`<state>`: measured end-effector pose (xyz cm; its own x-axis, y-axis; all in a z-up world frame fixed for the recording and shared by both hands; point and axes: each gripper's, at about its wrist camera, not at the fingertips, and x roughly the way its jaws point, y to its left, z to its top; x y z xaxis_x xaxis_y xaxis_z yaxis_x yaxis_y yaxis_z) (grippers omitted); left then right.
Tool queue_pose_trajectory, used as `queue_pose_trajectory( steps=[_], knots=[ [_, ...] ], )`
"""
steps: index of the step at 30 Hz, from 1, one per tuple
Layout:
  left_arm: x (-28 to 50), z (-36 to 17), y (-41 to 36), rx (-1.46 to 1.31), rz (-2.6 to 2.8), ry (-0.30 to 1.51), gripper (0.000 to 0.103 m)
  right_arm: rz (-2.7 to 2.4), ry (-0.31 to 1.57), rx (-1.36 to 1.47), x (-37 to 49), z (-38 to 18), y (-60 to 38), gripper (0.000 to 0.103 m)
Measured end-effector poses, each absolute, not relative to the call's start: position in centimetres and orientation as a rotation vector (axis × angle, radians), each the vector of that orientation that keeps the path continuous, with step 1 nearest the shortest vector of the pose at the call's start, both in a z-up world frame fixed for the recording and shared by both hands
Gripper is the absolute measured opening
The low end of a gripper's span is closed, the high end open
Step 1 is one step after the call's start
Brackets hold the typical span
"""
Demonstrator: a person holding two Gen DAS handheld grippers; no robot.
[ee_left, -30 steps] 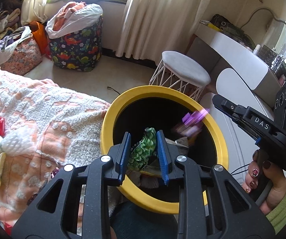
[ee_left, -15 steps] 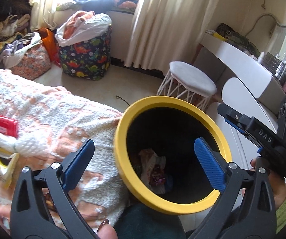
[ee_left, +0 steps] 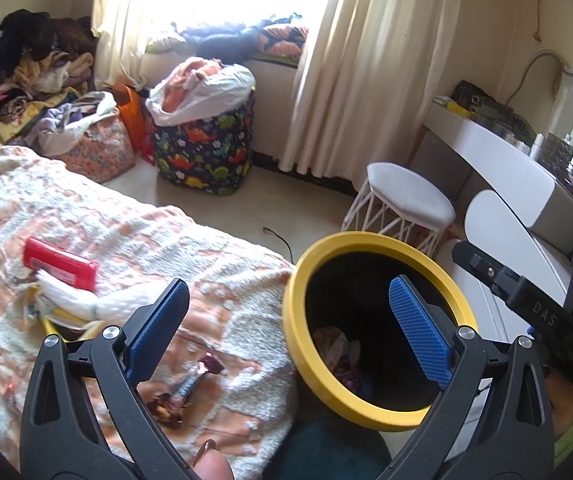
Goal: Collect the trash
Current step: 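Move both open tools back to the trash on the bed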
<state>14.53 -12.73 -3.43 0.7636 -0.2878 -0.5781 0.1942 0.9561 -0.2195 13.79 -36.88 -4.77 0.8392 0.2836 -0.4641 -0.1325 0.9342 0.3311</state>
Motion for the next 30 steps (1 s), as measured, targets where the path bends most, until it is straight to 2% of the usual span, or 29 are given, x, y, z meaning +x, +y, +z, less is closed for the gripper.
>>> queue_pose_trajectory(
  steps=[21,30],
  knots=[
    [13.2,-2.3,-7.1,-0.24,-0.148,0.576,0.092,0.296,0.528,0.226,12.3,-4.2,-31.8,0.084],
    [12.7,-2.6,-4.8,-0.267,-0.114,0.575,0.092,0.349,0.549,0.185,12.5,-4.1,-28.8,0.084]
  ],
)
